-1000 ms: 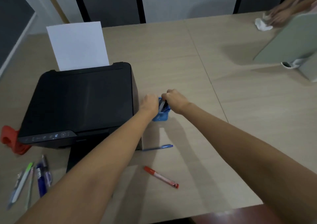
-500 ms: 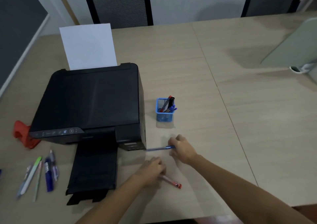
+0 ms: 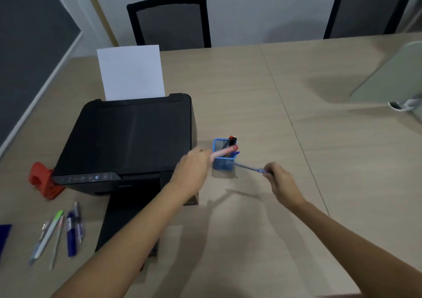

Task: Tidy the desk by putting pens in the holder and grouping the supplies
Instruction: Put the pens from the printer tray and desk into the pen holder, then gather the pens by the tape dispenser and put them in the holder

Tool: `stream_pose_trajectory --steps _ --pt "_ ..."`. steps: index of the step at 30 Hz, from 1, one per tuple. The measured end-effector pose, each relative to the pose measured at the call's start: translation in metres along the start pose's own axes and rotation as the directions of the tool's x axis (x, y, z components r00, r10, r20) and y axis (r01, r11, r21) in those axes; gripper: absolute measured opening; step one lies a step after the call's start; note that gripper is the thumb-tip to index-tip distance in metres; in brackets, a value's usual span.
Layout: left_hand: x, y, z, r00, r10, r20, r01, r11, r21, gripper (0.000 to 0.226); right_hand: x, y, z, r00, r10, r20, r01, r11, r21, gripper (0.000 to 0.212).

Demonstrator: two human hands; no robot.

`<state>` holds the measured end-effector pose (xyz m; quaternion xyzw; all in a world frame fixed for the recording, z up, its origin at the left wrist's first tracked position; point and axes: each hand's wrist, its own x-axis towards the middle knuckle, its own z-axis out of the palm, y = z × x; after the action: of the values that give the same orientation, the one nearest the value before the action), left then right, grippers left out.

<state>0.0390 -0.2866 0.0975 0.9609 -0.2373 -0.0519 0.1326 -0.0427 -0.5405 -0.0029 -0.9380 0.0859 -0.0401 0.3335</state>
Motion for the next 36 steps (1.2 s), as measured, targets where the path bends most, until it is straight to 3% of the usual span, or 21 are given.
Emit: stream_pose_trajectory --steps 4,6,9,15,19,24,29,32,36 --pt "0.062 -0.006 -0.013 0.989 -0.148 0.017 0.146 0.985 0.093 0.018 0.045 -0.032 -0.027 0.986 -0.090 -0.140 0.091 0.996 -0.004 0.005" --pt "0.080 0.003 -0.013 0.974 -0.196 0.113 0.190 0.980 0.058 0.008 0.063 -0.046 -0.027 0.985 -0.143 -0.100 0.137 0.988 -0.067 0.007" --pt "0.093 0.014 -0.003 0.943 -0.204 0.263 0.205 0.978 0.023 0.021 0.083 -0.065 -0.017 0.983 -0.176 0.052 0.183 0.961 -0.208 0.012" --pt "0.099 0.016 0.026 0.950 -0.149 0.273 0.127 0.987 0.097 0.027 0.098 -0.088 0.006 0.950 -0.171 0.259 0.260 0.895 -0.363 0.018" --pt "0.093 0.013 0.011 0.970 -0.141 0.198 0.140 0.990 0.020 0.034 0.104 -0.090 0.001 0.969 -0.140 0.203 0.219 0.870 -0.441 0.024" --pt "0.063 -0.015 -0.041 0.987 -0.152 -0.051 0.129 0.943 -0.308 0.039 0.125 -0.132 -0.016 0.982 -0.181 0.049 0.187 0.923 -0.338 0.025" --pt "-0.014 -0.086 -0.099 0.915 -0.319 -0.246 0.145 0.832 -0.536 0.032 0.135 -0.237 0.010 0.940 -0.341 -0.003 0.337 0.930 -0.148 0.022" --pt "-0.064 -0.155 -0.110 0.853 -0.453 -0.259 0.246 0.787 -0.566 0.028 0.125 -0.307 0.045 0.892 -0.452 0.005 0.451 0.890 -0.071 0.021" --pt "-0.138 -0.265 -0.108 0.770 -0.616 -0.164 0.460 0.715 -0.526 0.024 0.098 -0.393 0.109 0.814 -0.581 0.020 0.580 0.814 0.035 0.018"
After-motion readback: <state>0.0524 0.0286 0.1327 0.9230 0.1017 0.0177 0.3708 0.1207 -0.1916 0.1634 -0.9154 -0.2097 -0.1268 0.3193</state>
